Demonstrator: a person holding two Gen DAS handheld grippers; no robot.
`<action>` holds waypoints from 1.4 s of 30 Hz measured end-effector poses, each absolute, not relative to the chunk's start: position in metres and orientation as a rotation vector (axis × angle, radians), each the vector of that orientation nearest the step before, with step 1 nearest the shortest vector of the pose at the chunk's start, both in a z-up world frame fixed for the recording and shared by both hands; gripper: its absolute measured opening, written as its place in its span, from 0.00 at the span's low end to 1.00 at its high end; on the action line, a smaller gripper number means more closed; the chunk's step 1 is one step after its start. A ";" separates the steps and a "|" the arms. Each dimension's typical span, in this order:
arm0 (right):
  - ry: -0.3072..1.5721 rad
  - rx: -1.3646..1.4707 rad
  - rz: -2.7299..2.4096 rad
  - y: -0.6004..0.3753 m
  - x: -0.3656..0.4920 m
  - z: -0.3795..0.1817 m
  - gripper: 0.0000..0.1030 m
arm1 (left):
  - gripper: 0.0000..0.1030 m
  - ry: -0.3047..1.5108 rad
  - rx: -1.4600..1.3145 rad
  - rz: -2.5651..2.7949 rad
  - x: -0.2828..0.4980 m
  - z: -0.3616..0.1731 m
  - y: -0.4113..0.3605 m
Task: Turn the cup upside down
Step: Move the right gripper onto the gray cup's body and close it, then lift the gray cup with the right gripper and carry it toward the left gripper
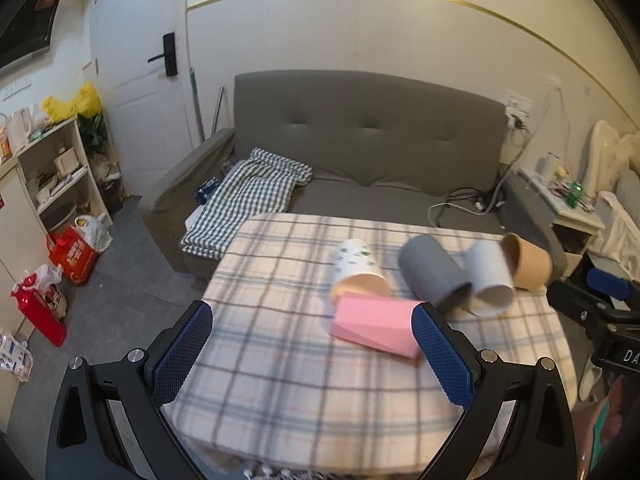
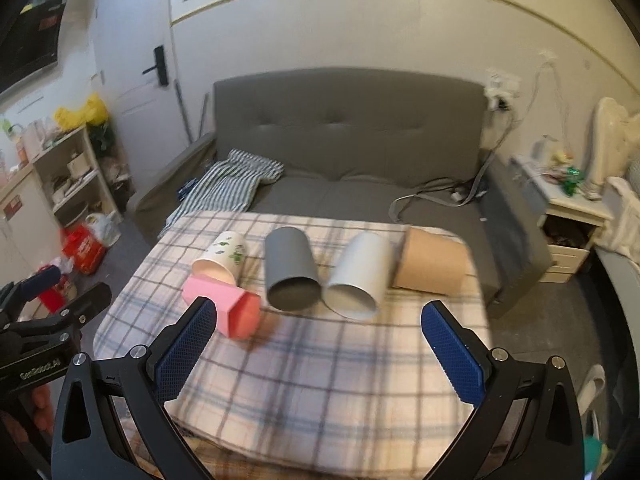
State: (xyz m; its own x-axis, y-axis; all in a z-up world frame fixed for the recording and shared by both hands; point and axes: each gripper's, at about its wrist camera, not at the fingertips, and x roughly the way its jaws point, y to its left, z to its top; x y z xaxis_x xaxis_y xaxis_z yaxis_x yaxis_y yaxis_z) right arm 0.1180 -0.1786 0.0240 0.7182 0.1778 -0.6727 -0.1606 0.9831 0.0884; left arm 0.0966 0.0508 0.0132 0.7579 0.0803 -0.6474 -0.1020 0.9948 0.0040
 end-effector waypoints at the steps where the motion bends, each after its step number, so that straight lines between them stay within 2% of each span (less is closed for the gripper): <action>1: 0.776 0.022 0.199 -0.175 0.131 0.020 1.00 | 1.00 0.709 -0.037 0.112 0.104 0.011 0.056; 6: 0.861 -0.023 0.246 -0.153 0.182 -0.006 1.00 | 1.00 0.737 -0.047 0.162 0.134 -0.007 0.073; 11: 0.982 -0.084 0.316 -0.123 0.232 -0.042 0.80 | 1.00 0.771 -0.045 0.186 0.153 -0.023 0.079; 18: 1.106 -0.142 0.297 -0.107 0.275 -0.083 0.77 | 1.00 0.821 -0.041 0.181 0.171 -0.044 0.079; 28: 1.199 -0.244 0.238 -0.098 0.306 -0.111 0.76 | 1.00 0.851 -0.028 0.170 0.174 -0.051 0.070; 29: 1.200 -0.255 0.229 -0.097 0.307 -0.112 0.71 | 1.00 0.850 -0.026 0.171 0.173 -0.049 0.070; 33: 1.166 -0.227 0.229 -0.099 0.300 -0.100 0.71 | 1.00 0.838 -0.029 0.171 0.166 -0.040 0.070; 42: 1.044 -0.115 0.259 -0.113 0.230 -0.035 0.70 | 1.00 0.772 -0.082 0.164 0.132 -0.006 0.064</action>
